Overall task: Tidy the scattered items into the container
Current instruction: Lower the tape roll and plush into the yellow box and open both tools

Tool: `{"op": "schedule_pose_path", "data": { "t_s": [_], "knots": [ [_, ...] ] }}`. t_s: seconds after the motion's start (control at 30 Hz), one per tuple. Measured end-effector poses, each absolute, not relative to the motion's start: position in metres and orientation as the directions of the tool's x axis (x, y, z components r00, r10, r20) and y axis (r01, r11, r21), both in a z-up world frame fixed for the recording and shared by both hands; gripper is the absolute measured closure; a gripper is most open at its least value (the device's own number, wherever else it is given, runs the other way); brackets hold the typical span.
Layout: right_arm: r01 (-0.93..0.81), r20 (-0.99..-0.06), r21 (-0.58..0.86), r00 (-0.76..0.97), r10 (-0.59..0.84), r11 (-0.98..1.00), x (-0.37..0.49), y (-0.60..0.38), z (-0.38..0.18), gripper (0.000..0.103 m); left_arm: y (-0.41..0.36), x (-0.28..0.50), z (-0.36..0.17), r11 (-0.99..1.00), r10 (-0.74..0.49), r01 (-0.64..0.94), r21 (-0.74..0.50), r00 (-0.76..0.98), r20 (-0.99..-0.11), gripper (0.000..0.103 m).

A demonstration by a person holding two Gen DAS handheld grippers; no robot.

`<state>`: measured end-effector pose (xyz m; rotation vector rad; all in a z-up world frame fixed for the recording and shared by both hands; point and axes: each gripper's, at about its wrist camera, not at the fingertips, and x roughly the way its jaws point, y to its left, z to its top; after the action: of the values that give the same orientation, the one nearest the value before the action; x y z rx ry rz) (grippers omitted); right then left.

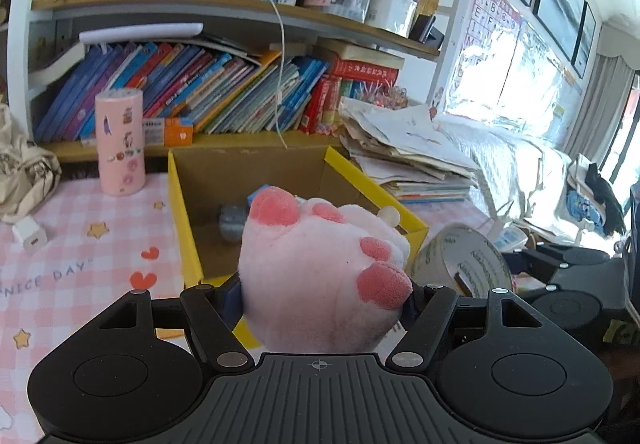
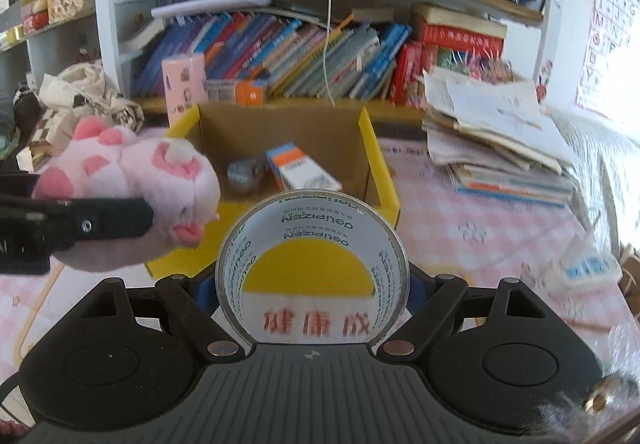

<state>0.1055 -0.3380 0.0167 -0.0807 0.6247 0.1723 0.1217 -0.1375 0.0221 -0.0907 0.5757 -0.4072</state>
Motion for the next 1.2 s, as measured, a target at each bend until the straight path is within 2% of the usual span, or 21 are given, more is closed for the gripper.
{"op": "schedule_pose_path", "data": {
  "t_s": [0.6,0.83,0.97,1.2],
  "knots": [
    [-0.353,-0.48,-0.042,0.827,0.291,0.935,0.185,-0.343,0.04,0.019,-0.14,0.168,0.034,0.975,-0.22,0.167,-0.149,0.839,-0.497,0.032],
    [-0.388,-0.507,-0.006,0.795,0.331,0.922,0.245,-0.349,0.043,0.019,-0.149,0.212,0.026,0.981,-0.194,0.162,-0.108,0.812,-0.55,0.032],
    [-0.425,-0.556,0.047,0.74,0.378,0.904,0.277,-0.345,0.04,0.019,-0.16,0.234,0.012,0.976,-0.202,0.205,-0.066,0.762,-0.616,0.031],
    [-0.502,-0.631,0.035,0.659,0.408,0.864,0.315,-0.323,0.027,0.019,-0.164,0.259,-0.009,0.976,-0.171,0.214,-0.026,0.696,-0.698,0.031]
  ]
}}
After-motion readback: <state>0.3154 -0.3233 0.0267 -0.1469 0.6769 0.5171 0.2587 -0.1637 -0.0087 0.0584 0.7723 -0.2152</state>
